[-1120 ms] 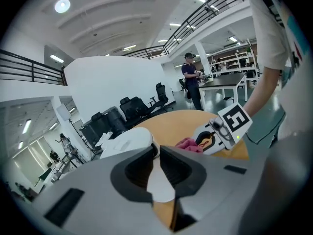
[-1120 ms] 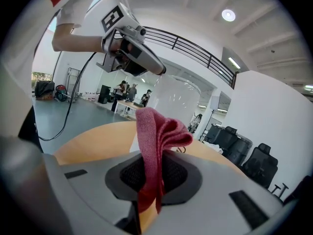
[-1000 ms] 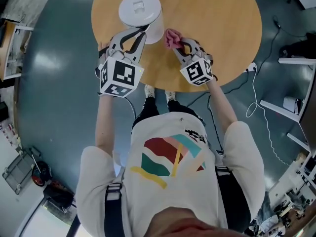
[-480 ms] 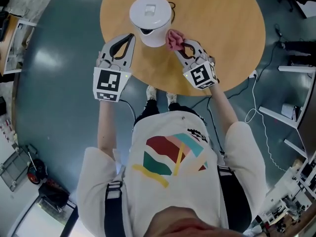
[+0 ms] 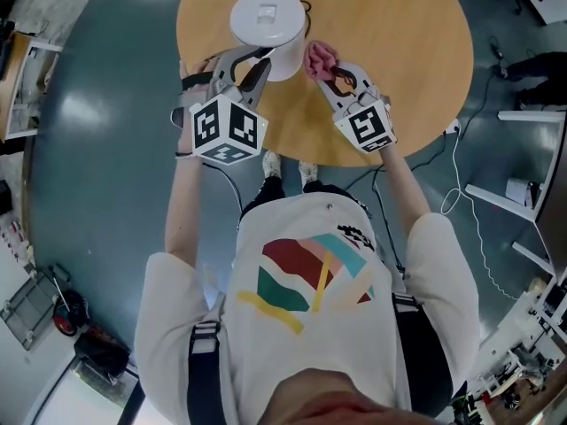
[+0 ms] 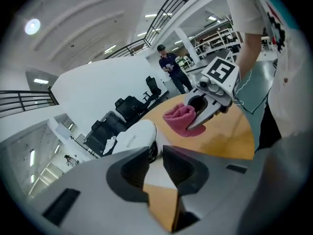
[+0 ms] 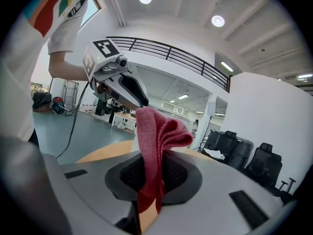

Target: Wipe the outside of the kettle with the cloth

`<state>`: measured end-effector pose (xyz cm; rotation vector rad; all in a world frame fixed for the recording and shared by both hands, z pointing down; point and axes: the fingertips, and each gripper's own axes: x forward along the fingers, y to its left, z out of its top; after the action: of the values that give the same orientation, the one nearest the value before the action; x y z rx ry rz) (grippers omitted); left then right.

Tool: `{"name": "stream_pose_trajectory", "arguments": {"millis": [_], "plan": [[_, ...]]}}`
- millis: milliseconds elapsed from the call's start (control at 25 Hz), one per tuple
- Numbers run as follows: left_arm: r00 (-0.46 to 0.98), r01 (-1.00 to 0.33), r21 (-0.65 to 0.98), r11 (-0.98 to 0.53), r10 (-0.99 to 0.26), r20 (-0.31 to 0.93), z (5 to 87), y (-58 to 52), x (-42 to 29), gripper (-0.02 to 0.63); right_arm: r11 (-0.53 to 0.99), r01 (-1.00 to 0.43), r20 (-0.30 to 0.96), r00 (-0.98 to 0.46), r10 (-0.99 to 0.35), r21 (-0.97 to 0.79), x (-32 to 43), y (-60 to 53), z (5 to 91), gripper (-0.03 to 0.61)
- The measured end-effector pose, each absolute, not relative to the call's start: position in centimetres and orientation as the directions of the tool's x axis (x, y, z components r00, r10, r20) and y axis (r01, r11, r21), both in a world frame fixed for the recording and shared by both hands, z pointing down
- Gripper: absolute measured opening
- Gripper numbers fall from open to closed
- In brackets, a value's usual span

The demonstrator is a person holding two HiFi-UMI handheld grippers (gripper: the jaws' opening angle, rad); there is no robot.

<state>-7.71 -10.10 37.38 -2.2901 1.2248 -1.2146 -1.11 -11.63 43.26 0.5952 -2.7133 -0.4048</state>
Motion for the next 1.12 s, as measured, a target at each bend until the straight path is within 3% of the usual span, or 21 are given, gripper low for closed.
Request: {"name": "stream_pose_trajectory", "arguments": {"millis": [400, 760, 1120], "plan": [[0.287, -0.421, -0.647, -0.635, -0.770, 0.569, 37.8, -8.9, -9.5, 0.107, 0.873, -0.353, 0.267, -0.853, -0.448, 0.338, -0.9, -10.7, 43.3, 0.044], [0.257, -0.452, -0.659, -0.601, -0.795, 0.549, 37.1, -10.1, -17.6, 0.108, 0.893, -0.308, 0.268, -0.876, -0.401, 0.329, -5.1, -9.3, 42.1, 0.044], [0.319, -0.457, -0.638, -0.620, -0.783, 0.533, 37.2, -10.4, -18.3, 0.107, 0.964, -0.235, 0.129, -0.960, -0.250, 0.122, -13.7, -7.5, 40.1, 0.044]]}}
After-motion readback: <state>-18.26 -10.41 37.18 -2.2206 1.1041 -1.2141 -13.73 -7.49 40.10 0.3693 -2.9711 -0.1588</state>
